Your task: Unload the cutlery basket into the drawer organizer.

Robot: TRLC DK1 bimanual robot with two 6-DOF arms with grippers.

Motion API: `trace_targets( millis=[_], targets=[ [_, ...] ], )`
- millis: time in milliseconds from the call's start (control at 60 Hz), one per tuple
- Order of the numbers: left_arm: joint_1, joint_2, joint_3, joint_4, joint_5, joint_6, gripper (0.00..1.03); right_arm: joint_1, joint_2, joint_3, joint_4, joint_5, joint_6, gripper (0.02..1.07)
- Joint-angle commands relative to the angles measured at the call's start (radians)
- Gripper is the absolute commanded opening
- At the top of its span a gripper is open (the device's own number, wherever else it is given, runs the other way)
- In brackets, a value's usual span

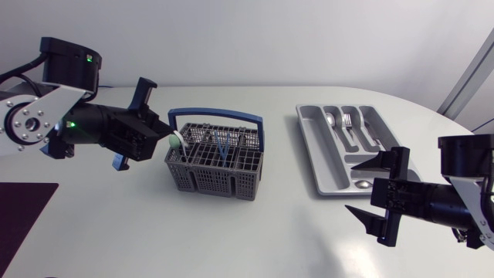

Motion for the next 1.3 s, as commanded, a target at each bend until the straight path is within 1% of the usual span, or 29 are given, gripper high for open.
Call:
trace_targets(
  millis=[0, 200, 383, 533, 683, 733, 800, 850, 883, 1000, 1083, 1117, 1183, 1217, 1283],
  targets=[
    [0.007, -0.038, -0.014, 0.012, 0.012, -0.022, 0.03, 0.009, -0.015, -0.024, -0.021, 0.002, 0.017, 1.03],
    [0.003, -0.079, -0.014, 0.021, 0.012, -0.048, 0.03, 0.012, -0.040, -0.026, -0.037, 0.002, 0.019, 1.03],
    [0.001, -0.128, -0.034, 0.064, 0.012, -0.091, 0.03, 0.018, -0.061, -0.026, -0.050, 0.002, 0.027, 1.03],
    [0.006, -0.165, -0.069, 0.127, 0.011, -0.128, 0.03, 0.039, -0.092, -0.027, -0.070, 0.009, 0.039, 1.03],
    [0.010, -0.230, -0.109, 0.152, 0.005, -0.139, 0.03, 0.044, -0.115, -0.024, -0.083, 0.010, 0.048, 1.03],
    [0.010, -0.243, -0.107, 0.156, -0.009, -0.167, 0.03, 0.049, -0.126, -0.016, -0.083, 0.010, 0.070, 1.03],
    [0.000, -0.271, -0.092, 0.146, -0.018, -0.245, 0.03, 0.066, -0.138, -0.009, -0.081, 0.010, 0.103, 1.03],
    [-0.011, -0.277, -0.066, 0.109, -0.029, -0.315, 0.03, 0.089, -0.152, -0.006, -0.078, 0.015, 0.136, 1.03],
    [-0.026, -0.285, -0.054, 0.072, -0.041, -0.357, 0.03, 0.112, -0.161, -0.004, -0.072, 0.030, 0.163, 1.03],
    [-0.080, -0.311, -0.040, 0.020, -0.084, -0.489, 0.03, 0.196, -0.195, -0.006, -0.046, 0.088, 0.247, 1.03],
    [-0.140, -0.306, 0.005, -0.052, -0.146, -0.602, 0.03, 0.239, -0.213, -0.003, -0.020, 0.122, 0.306, 1.03],
    [-0.178, -0.302, 0.029, -0.072, -0.189, -0.683, 0.03, 0.266, -0.219, -0.001, -0.001, 0.153, 0.335, 1.03],
    [-0.238, -0.271, 0.084, -0.141, -0.236, -0.820, 0.03, 0.329, -0.225, 0.000, 0.029, 0.217, 0.393, 1.03],
    [-0.258, -0.242, 0.123, -0.184, -0.250, -0.900, 0.03, 0.363, -0.233, 0.002, 0.032, 0.243, 0.419, 1.03],
    [-0.281, -0.176, 0.198, -0.270, -0.252, -1.049, 0.03, 0.428, -0.247, 0.005, 0.049, 0.303, 0.467, 1.03]
  ],
)
